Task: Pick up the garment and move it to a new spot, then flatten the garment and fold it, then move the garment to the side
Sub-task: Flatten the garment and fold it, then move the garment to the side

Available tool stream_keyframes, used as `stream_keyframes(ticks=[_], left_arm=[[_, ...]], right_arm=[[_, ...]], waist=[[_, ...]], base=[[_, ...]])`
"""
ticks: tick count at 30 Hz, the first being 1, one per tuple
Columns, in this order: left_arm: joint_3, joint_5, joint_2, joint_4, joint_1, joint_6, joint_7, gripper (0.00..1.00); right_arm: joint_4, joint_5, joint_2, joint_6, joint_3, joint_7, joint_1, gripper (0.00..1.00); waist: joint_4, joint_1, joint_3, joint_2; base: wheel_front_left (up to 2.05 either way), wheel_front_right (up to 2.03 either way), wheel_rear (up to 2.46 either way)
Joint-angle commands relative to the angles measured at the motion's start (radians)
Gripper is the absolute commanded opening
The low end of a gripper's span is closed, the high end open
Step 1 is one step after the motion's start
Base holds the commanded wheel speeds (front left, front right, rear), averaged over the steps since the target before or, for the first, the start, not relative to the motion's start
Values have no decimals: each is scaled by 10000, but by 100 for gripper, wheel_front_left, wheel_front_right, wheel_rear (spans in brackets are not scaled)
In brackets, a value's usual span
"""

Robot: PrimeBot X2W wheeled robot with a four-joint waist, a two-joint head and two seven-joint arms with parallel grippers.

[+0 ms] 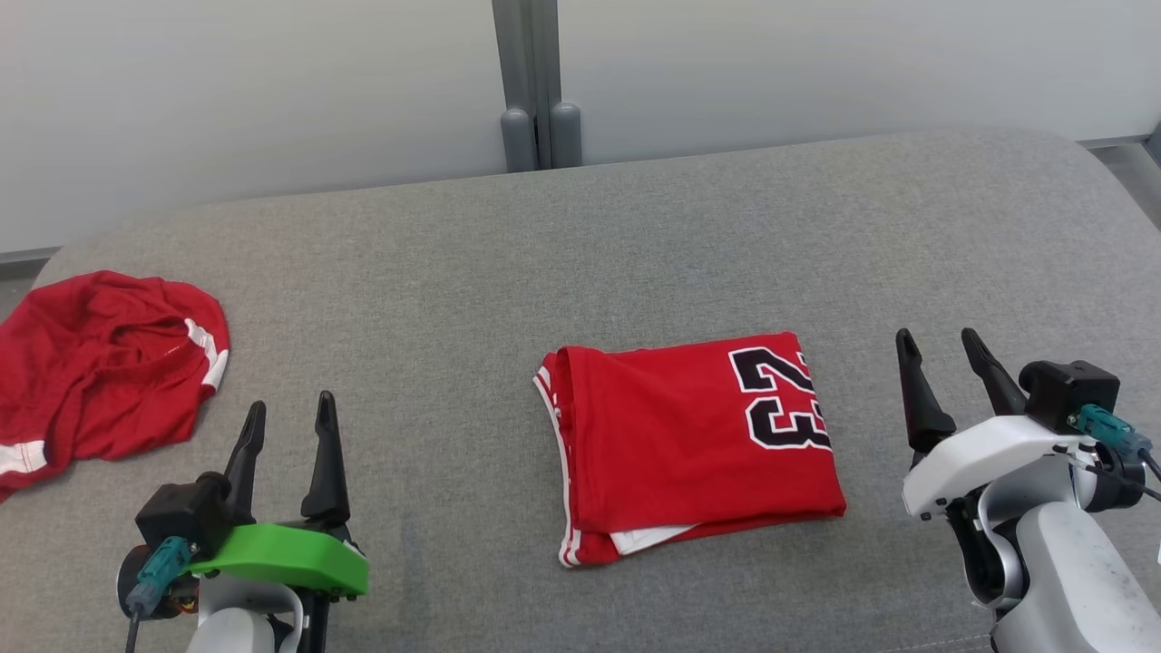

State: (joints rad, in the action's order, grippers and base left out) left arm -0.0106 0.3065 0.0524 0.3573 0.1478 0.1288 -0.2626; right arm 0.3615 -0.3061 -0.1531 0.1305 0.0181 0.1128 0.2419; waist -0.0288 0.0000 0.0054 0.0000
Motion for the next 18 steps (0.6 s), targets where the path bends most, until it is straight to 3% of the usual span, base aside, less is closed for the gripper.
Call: stream_keyframes(ticks=[1, 11, 15, 18], left_arm=[[28, -18, 39, -27, -107, 28, -28, 100], [-48, 55, 7, -12, 36, 28, -28, 100], [-45, 60, 0, -60, 122, 28, -28, 100], [-89, 96, -4, -87, 238, 28, -28, 100]], right_arm=[[40, -72, -35, 5, 42, 58, 90, 100], [21, 250, -77, 5, 94, -129, 366, 100], [57, 44, -43, 5, 487, -937, 627, 100], [411, -239, -19, 3, 654, -2127, 885, 100]], waist=[[7, 0, 17, 0], [46, 0, 215, 0], [87, 0, 395, 0], [173, 0, 602, 0]], base=[[0, 0, 0], [0, 0, 0], [0, 0, 0], [0, 0, 0]])
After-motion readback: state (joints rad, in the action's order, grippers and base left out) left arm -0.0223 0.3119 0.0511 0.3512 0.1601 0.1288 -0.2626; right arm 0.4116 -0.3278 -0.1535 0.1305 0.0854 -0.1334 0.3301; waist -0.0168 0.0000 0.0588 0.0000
